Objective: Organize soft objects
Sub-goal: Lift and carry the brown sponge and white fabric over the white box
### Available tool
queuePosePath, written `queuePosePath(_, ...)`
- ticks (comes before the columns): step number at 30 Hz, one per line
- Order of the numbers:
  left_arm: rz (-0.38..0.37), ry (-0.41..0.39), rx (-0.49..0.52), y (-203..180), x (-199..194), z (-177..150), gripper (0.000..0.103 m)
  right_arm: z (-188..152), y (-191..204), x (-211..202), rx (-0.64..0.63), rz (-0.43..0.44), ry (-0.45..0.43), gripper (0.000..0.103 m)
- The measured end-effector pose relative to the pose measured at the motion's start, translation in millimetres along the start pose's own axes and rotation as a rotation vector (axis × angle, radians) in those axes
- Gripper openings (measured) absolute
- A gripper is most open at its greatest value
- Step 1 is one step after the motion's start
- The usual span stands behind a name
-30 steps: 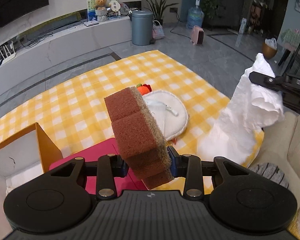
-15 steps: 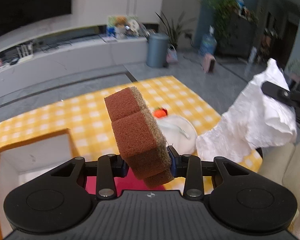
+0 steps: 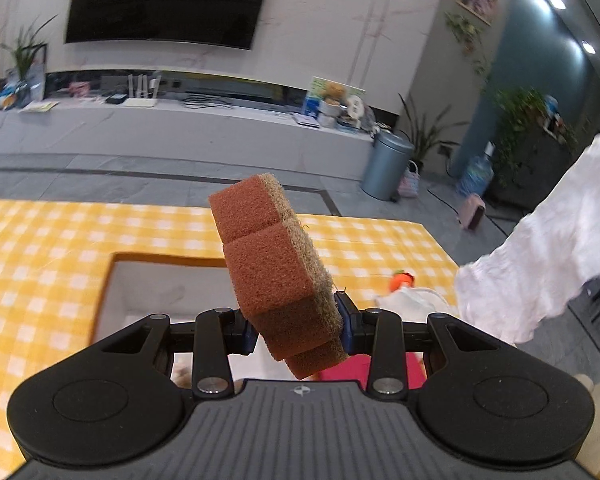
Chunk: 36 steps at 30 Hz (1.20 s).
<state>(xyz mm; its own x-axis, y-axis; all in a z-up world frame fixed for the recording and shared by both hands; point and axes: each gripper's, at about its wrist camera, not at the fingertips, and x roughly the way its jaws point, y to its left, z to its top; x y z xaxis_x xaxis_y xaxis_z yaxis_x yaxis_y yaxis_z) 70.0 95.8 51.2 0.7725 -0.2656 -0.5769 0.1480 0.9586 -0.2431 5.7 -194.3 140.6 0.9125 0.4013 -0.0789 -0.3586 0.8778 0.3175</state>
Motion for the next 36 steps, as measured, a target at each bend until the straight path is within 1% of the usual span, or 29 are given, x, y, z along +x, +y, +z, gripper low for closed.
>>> queuePosePath(2, -0.007, -0.009, -0.021, 15, -4, -2, 0.043, 7, 23, 7, -0.044, 0.038, 0.001, 0.015)
queuePosePath(5, 0.006, -0.026, -0.062, 37, -13, -6, 0.043, 16, 61, 18, -0.121, 0.086, 0.005, 0.015)
queuePosePath(9, 0.0, -0.066, -0.112, 65, -24, -10, 0.043, 19, 106, 41, -0.21, 0.119, 0.029, 0.015)
queuePosePath(12, -0.011, -0.079, -0.135, 85, -30, -11, 0.043, 10, 131, 71, -0.24, 0.138, 0.083, 0.015)
queuePosePath(15, -0.021, -0.084, -0.157, 104, -35, -15, 0.043, -14, 149, 108, -0.288, 0.123, 0.168, 0.015)
queuePosePath(18, -0.037, -0.075, -0.175, 116, -33, -19, 0.043, -45, 158, 152, -0.337, 0.078, 0.266, 0.015)
queuePosePath(21, -0.033, -0.053, -0.191, 123, -27, -23, 0.043, -77, 159, 193, -0.378, 0.027, 0.388, 0.015)
queuePosePath(24, -0.029, -0.039, -0.185, 125, -23, -27, 0.043, -105, 158, 223, -0.433, -0.036, 0.468, 0.015)
queuePosePath(26, -0.032, -0.03, -0.189, 126, -22, -28, 0.043, -118, 158, 236, -0.478, -0.085, 0.487, 0.015)
queuePosePath(29, -0.029, -0.027, -0.183, 126, -21, -30, 0.043, -128, 152, 252, -0.488, -0.124, 0.514, 0.015)
queuePosePath(31, -0.027, -0.027, -0.182, 126, -22, -30, 0.043, -131, 152, 253, -0.543, -0.169, 0.497, 0.015)
queuePosePath(34, -0.031, -0.022, -0.189, 129, -20, -30, 0.043, -125, 154, 248, -0.587, -0.173, 0.489, 0.015)
queuePosePath(36, -0.029, -0.016, -0.193, 129, -19, -30, 0.043, -119, 155, 246, -0.615, -0.214, 0.463, 0.015)
